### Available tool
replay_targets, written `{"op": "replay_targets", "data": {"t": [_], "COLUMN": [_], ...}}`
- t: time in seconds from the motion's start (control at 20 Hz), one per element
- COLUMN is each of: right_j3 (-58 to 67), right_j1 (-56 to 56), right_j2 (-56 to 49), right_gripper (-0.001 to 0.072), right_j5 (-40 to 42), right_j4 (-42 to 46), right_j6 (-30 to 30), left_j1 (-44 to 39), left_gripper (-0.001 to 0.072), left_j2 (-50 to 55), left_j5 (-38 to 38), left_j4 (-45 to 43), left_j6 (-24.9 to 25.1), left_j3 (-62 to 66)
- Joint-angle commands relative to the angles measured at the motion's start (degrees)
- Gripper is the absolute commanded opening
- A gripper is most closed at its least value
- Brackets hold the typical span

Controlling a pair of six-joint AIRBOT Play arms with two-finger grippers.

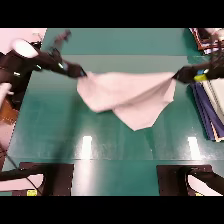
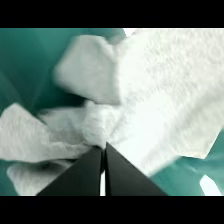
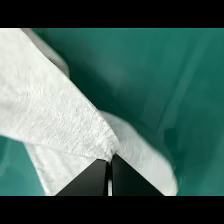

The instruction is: Fold the shirts.

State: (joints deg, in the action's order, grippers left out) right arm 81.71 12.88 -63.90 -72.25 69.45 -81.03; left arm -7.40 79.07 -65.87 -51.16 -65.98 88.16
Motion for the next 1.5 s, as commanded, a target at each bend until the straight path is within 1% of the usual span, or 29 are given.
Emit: {"op": "replay_targets", "data": {"t": [0.0, 0.2, 0.4, 0.5, 0.6, 0.7, 0.75, 0.85, 0.9, 1.0, 1.05, 1.1, 1.25, 1.35, 1.45], "right_j3": [12.8, 26.9, 36.5, 37.0, 34.8, 31.7, 30.7, 28.6, 27.6, 25.4, 23.7, 21.8, 15.9, 13.1, 13.0], "right_j1": [0.0, 0.0, 0.0, 0.0, 0.0, 0.0, 0.0, 0.0, 0.0, 0.0, 0.0, 0.0, 0.0, 0.0, 0.0], "right_j2": [0.1, 0.1, 1.2, 3.6, 7.3, 10.5, 11.2, 10.6, 9.0, 4.2, 1.0, -2.4, -12.6, -19.7, -26.3], "right_gripper": [0.0011, 0.0011, 0.0011, 0.0011, 0.001, 0.001, 0.001, 0.001, 0.001, 0.001, 0.001, 0.001, 0.001, 0.001, 0.001], "right_j5": [-0.4, -3.0, -6.6, -5.7, -5.1, -5.2, -5.7, -6.9, -8.2, -11.7, -13.3, -14.5, -16.0, -13.8, -9.3], "right_j4": [1.9, 3.8, 4.3, 5.3, 8.7, 12.3, 13.4, 13.9, 13.8, 12.4, 11.1, 11.0, 11.2, 11.3, 11.3], "right_j6": [0.1, 0.1, 0.1, 0.1, 0.0, -0.6, -1.3, -1.6, -1.8, -2.2, -2.2, -2.2, -2.1, -2.0, -2.0], "left_j1": [-0.1, -0.1, -0.1, -0.1, -0.1, -0.1, -0.1, -0.1, -0.1, -0.1, -0.1, -0.1, -0.1, -0.1, -0.1], "left_gripper": [0.0023, 0.0023, 0.0023, 0.0023, 0.0023, 0.0022, 0.0022, 0.0022, 0.0023, 0.0023, 0.0023, 0.0023, 0.0024, 0.0024, 0.0024], "left_j2": [-11.4, -23.5, -32.4, -35.5, -37.6, -37.8, -37.6, -34.5, -31.9, -25.6, -22.3, -18.6, -8.2, -0.7, 6.3], "left_j5": [1.0, 4.1, 8.8, 11.5, 12.7, 11.1, 9.6, 3.5, -1.0, -9.2, -12.1, -13.5, -12.3, -8.0, -2.3], "left_j4": [-6.0, -7.0, -7.0, -7.1, -7.2, -7.2, -8.2, -13.9, -16.9, -19.3, -19.4, -19.4, -19.4, -19.6, -20.0], "left_j6": [-0.2, -0.2, -0.7, -2.9, -4.3, -6.3, -6.3, -9.7, -11.1, -11.8, -11.7, -11.6, -11.6, -11.6, -11.6], "left_j3": [11.3, 19.0, 20.3, 20.3, 20.4, 21.0, 21.0, 21.0, 20.9, 18.9, 17.2, 14.6, 5.3, -0.2, -2.3]}}
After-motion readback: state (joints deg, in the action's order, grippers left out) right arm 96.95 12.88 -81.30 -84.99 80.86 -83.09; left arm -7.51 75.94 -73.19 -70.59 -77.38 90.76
